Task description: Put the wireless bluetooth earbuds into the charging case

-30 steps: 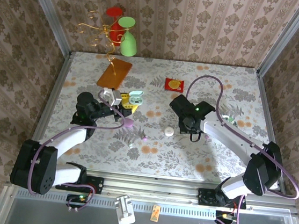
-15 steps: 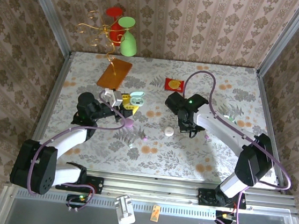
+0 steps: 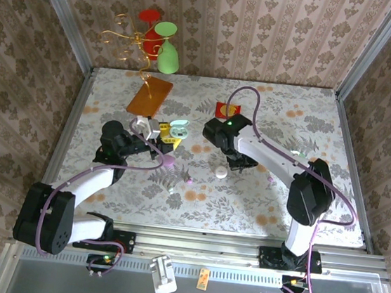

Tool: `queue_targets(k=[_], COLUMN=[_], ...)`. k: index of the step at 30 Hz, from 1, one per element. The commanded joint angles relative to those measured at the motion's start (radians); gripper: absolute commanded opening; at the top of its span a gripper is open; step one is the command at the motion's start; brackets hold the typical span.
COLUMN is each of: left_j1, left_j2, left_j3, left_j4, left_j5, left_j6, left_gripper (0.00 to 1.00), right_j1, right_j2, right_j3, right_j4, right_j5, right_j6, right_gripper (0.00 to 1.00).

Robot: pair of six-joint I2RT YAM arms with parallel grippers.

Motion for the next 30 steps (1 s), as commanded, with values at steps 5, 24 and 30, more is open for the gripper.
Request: queue_targets(k=[5, 24, 30], left_j1=[0.0, -0.026, -0.059], left_j2=[0.001, 0.07, 0.119], left_j3=[0.015, 0.03, 0.045], left_j4=[-0.003, 0.011, 0.029], left_j5=[0.023, 0.009, -0.003], left_j6=[0.026, 0.039, 0.045], left_gripper=[0.29, 0.29, 0.29], right_j1=[0.011, 0.035, 0.042], right_j2=[0.042, -0.163, -0.165], right_j3=[0.048, 0.039, 0.096], right_j4=[-0.1, 0.064, 0.059], right_j5=[0.077, -0.085, -0.113], right_j6=[0.025, -0.028, -0.029], right_gripper=[0.11, 0.1, 0.1])
